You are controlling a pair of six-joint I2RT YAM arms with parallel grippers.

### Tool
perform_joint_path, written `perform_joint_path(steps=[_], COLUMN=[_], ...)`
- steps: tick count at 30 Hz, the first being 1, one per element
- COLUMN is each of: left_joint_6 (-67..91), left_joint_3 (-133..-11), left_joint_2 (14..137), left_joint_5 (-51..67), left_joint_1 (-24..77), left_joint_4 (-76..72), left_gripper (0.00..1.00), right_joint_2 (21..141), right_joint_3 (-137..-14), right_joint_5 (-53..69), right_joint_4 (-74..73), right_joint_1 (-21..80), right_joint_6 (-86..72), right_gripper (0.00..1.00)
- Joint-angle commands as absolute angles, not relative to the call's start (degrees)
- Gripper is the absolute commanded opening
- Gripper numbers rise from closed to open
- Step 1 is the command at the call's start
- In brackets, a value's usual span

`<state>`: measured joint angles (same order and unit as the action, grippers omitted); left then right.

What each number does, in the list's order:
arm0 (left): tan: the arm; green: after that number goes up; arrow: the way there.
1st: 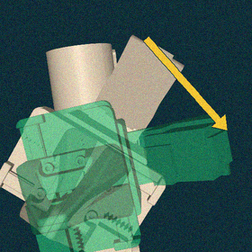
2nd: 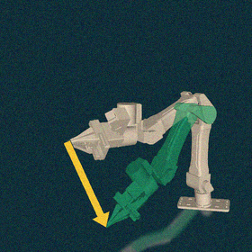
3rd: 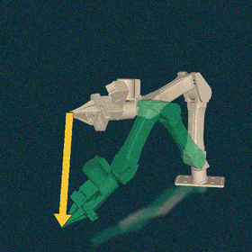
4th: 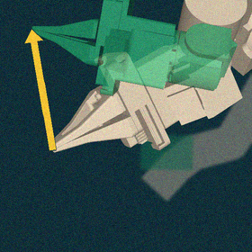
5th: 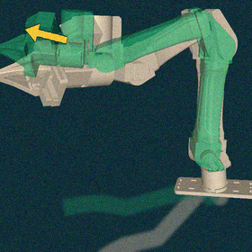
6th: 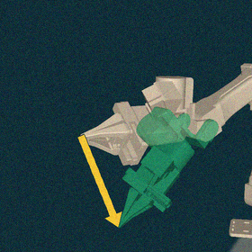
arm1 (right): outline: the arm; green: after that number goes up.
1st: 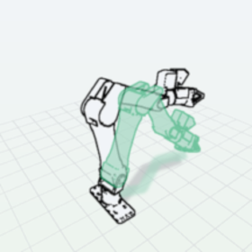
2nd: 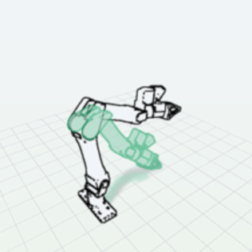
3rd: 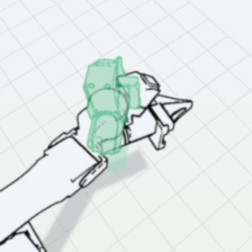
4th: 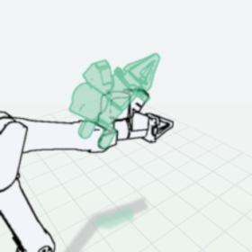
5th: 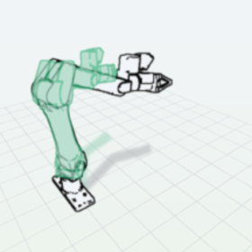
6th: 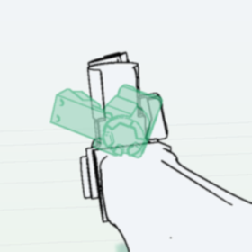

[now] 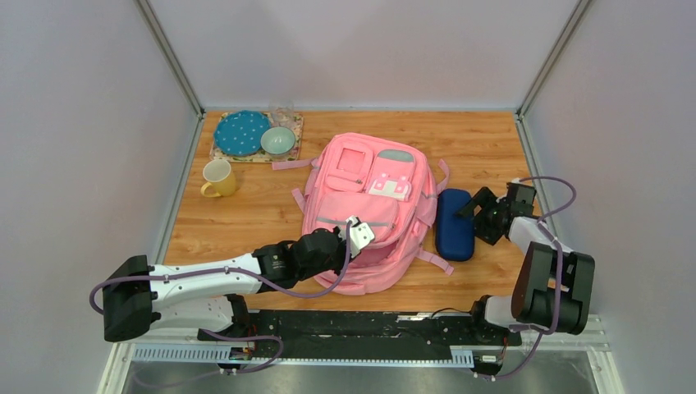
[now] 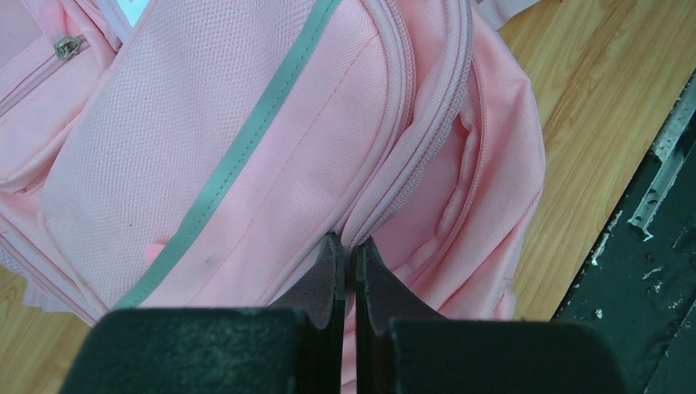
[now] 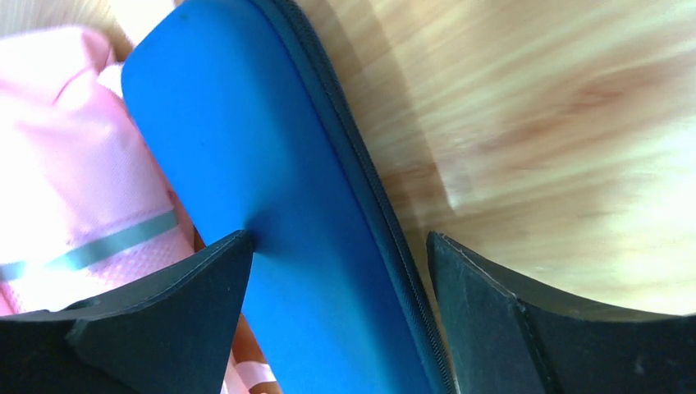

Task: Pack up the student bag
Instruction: Pick up the stationery from the center of the board.

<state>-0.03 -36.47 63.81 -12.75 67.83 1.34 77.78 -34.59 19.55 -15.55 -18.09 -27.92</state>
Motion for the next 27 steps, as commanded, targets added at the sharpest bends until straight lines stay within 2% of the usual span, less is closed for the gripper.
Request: perform_joint_path(steps=[1,12,14,15,16,18,19,20,21,22,25,27], left_joint_6=[4.0,5.0,5.2,5.2,5.3,5.4,5.4,5.6,5.7,5.7,5.8,5.8], left_joint_3=[-37.6,-37.4,-38.0,-38.1,-38.2,-38.4,-38.4,-38.4,-38.3,-38.2,-38.2,-38.5], left_joint_2=[63.3,63.2,63.5,63.6,63.7,63.5,63.5,63.1,62.8,62.7,62.1,61.7], left_joint_5=[-11.4,-10.7,-10.4,-10.1,-10.0,-9.9,-9.9,-9.9,-9.9,-10.1,-10.3,-10.5], left_joint_1=[67.6,67.5,67.5,67.5,67.5,67.5,67.5,67.4,67.5,67.5,67.4,67.3], left_joint_4=[-0.8,-1.8,-1.9,-1.8,-1.9,-1.8,-1.8,-1.7,-1.6,-1.6,-1.3,-0.7], left_gripper=[0.0,0.0,0.0,0.0,0.0,0.0,0.0,0.0,0.0,0.0,0.0,0.0], right_joint_2=[80.9,74.8,73.7,73.6,73.4,72.8,72.3,70.9,70.1,69.1,61.5,54.1], right_joint_3=[-32.5,-28.5,-28.3,-28.0,-27.9,-27.5,-27.4,-27.4,-27.5,-28.0,-30.1,-31.5], right_joint_5=[22.7,33.0,32.4,32.5,32.8,33.0,33.2,33.2,32.6,31.9,27.8,24.2], right_joint_4=[-17.9,-12.6,-12.2,-11.8,-11.3,-10.9,-10.9,-11.2,-11.9,-14.1,-22.0,-28.5], right_joint_1=[-12.2,-10.2,-9.4,-9.2,-9.1,-9.1,-9.0,-9.1,-9.1,-9.1,-9.1,-9.1], right_joint_6=[-27.5,-30.5,-31.4,-31.6,-32.1,-32.8,-33.0,-33.6,-33.6,-33.5,-33.0,-33.0], right_gripper=[0.85,0.84,0.79,0.74,0.64,0.56,0.41,0.35,0.2,0.13,0.02,0.0])
